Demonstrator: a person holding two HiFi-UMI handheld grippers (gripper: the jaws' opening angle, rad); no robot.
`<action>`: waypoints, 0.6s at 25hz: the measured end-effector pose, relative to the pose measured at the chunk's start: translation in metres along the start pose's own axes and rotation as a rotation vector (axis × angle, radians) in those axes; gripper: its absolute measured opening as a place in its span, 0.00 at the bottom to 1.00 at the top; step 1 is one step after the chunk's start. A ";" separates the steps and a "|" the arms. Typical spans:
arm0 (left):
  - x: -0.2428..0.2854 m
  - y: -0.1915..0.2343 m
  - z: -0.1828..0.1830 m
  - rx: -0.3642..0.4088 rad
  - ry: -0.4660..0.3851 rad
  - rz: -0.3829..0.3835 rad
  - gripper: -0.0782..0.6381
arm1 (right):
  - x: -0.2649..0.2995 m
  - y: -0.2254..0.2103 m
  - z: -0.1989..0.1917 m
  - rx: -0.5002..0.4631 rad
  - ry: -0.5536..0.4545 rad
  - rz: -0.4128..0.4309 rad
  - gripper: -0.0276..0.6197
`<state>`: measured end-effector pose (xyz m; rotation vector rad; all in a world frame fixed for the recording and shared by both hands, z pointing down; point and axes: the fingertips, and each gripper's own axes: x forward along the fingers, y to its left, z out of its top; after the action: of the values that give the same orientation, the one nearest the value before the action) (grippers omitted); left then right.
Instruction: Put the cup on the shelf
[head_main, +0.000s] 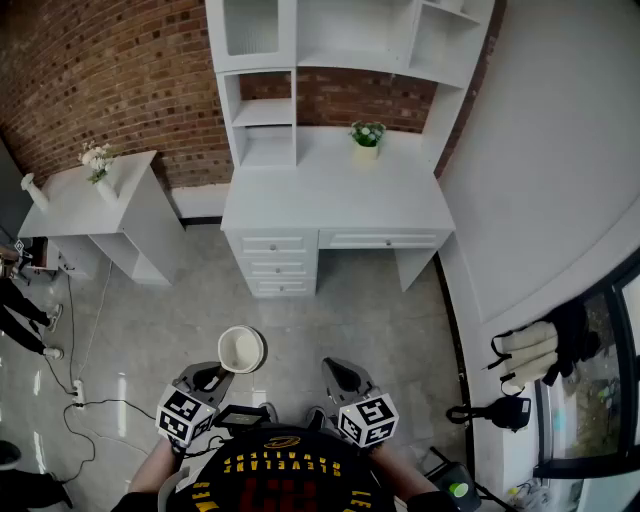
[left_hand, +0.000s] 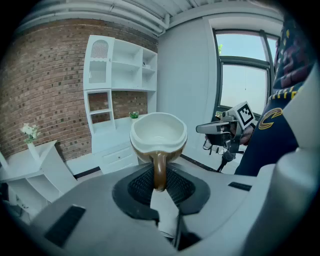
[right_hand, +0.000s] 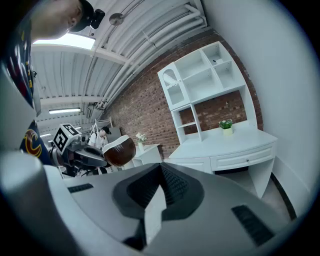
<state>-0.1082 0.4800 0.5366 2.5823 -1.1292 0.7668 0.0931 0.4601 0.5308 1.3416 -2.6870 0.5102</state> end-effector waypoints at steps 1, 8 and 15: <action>0.001 -0.001 0.000 0.000 0.001 0.001 0.17 | -0.002 -0.002 0.000 0.002 -0.001 -0.002 0.03; 0.006 -0.013 0.001 -0.001 0.006 0.008 0.17 | -0.012 -0.015 -0.001 0.011 -0.007 -0.004 0.03; 0.016 -0.025 0.007 -0.004 0.005 0.024 0.17 | -0.021 -0.025 -0.004 0.012 0.000 0.022 0.03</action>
<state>-0.0786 0.4841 0.5394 2.5664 -1.1605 0.7749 0.1255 0.4629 0.5360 1.3160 -2.7062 0.5287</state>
